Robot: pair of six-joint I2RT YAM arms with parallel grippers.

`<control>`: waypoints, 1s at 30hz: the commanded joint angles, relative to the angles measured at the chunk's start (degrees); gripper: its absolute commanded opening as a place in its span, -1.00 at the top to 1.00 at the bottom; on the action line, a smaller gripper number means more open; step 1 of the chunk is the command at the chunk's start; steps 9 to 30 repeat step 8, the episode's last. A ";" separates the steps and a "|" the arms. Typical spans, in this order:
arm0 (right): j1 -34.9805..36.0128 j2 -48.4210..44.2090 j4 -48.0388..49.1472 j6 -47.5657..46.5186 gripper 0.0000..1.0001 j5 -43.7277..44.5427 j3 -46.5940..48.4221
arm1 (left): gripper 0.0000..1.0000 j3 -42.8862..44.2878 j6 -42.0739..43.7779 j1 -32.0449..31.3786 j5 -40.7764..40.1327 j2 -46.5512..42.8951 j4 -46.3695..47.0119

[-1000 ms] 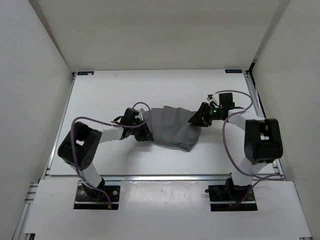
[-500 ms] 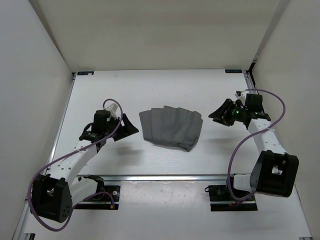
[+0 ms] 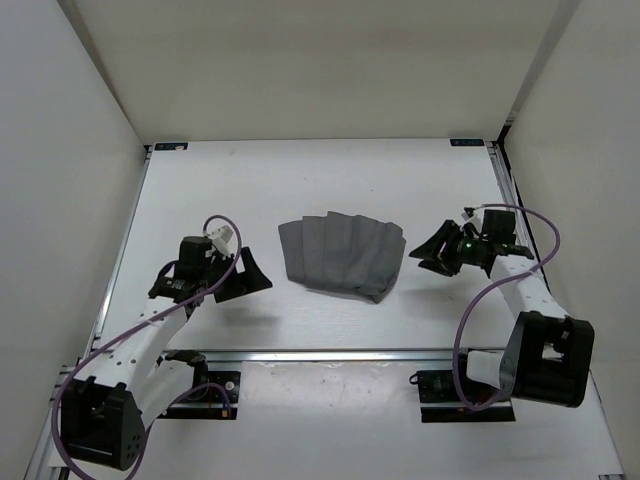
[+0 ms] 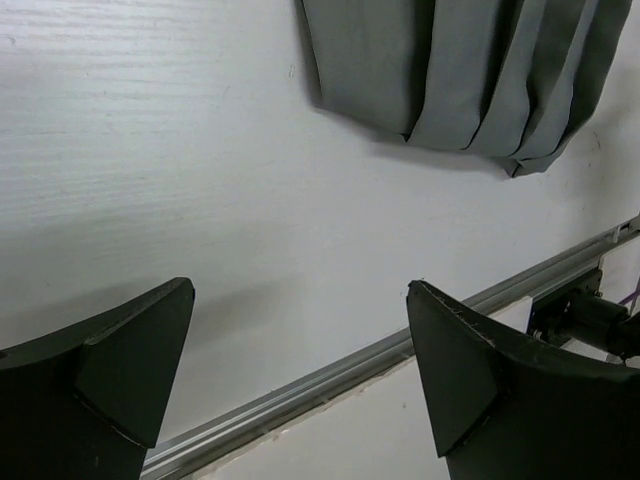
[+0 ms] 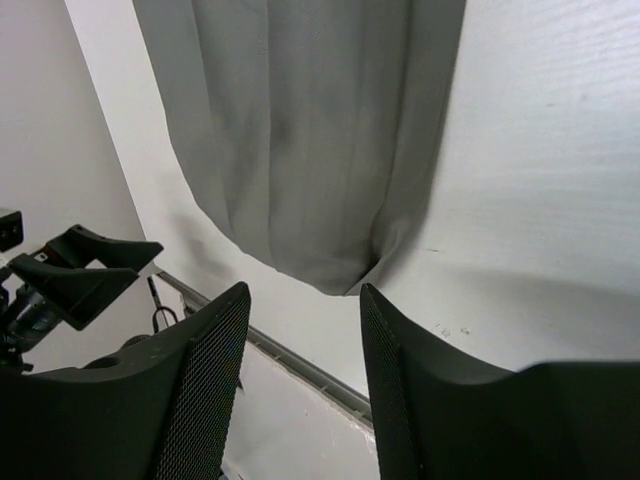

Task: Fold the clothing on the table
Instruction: Fold the skirt

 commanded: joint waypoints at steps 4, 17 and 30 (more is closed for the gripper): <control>0.26 -4.33 2.27 1.66 -0.06 -1.45 -2.01 | -0.97 -1.36 2.93 1.44 3.86 -0.92 -1.43; -0.62 -6.09 1.23 2.01 -0.06 -2.67 -3.24 | -0.97 -2.07 2.94 2.06 5.01 -0.91 -0.64; -0.62 -6.09 1.23 2.01 -0.06 -2.67 -3.24 | -0.97 -2.07 2.94 2.06 5.01 -0.91 -0.64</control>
